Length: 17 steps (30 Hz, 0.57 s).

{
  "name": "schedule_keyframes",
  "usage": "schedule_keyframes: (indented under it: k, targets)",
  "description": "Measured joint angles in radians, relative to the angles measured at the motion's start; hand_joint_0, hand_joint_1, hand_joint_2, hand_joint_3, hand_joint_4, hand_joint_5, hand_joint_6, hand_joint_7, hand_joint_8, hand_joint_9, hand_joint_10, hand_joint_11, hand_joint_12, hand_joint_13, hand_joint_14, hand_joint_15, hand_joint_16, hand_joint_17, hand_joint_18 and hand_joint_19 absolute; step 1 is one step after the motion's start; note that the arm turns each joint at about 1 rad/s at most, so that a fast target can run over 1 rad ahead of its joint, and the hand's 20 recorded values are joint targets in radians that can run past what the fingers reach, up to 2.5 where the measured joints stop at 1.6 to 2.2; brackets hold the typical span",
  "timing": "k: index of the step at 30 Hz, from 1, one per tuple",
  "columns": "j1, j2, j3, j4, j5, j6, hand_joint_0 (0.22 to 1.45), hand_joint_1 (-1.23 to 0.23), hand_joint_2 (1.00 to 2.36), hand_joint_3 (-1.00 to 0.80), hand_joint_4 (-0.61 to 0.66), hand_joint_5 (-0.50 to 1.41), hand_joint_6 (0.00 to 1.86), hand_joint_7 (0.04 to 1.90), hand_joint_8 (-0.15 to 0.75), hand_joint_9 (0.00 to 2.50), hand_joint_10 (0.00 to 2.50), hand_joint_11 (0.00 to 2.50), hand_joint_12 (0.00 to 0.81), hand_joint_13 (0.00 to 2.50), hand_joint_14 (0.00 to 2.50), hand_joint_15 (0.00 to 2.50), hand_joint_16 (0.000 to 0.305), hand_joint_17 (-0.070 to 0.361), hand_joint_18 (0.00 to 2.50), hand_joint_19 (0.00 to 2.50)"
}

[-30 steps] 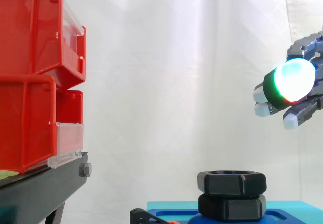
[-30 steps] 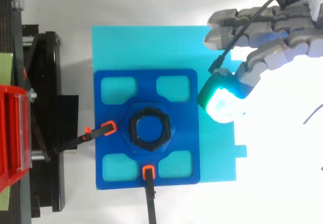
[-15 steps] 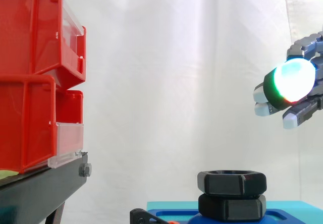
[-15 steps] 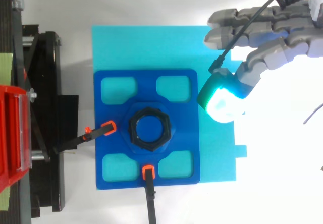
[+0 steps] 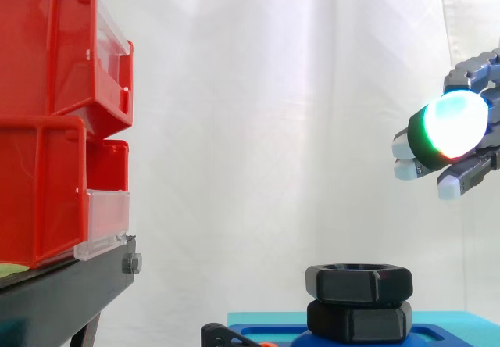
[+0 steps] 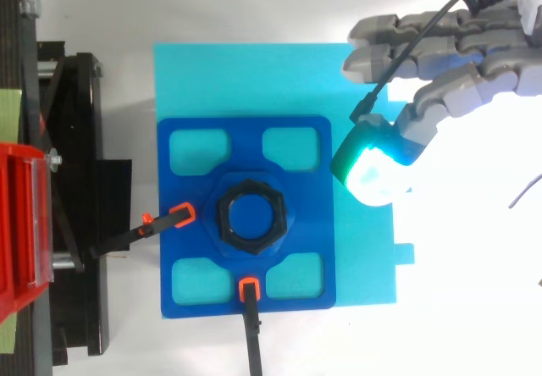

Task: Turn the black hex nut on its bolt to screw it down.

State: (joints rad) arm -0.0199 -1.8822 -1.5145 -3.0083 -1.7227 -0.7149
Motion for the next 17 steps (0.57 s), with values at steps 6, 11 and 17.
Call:
schedule_keyframes:
  k: [6,11,17]
  targets:
    - [0.0,0.0,0.0,0.0,0.0,0.0,0.45,-0.45,1.0,-0.5,0.08,-0.3,0.5,0.63,0.262,0.06,0.0,0.0,0.405,0.0,0.0,0.0,0.07,0.157,0.16,0.2]
    - [0.0,0.0,0.0,0.0,0.0,0.0,0.45,-0.48,1.0,-0.5,0.11,-0.29,0.5,0.62,0.273,0.13,0.0,0.0,0.409,0.0,0.0,0.0,0.07,0.158,0.22,0.16]
    - [0.0,0.0,0.0,0.0,0.0,0.0,0.45,-0.47,1.0,-0.5,0.1,-0.29,0.5,0.63,0.284,0.1,0.0,0.0,0.412,0.0,0.0,0.0,0.07,0.157,0.19,0.17]
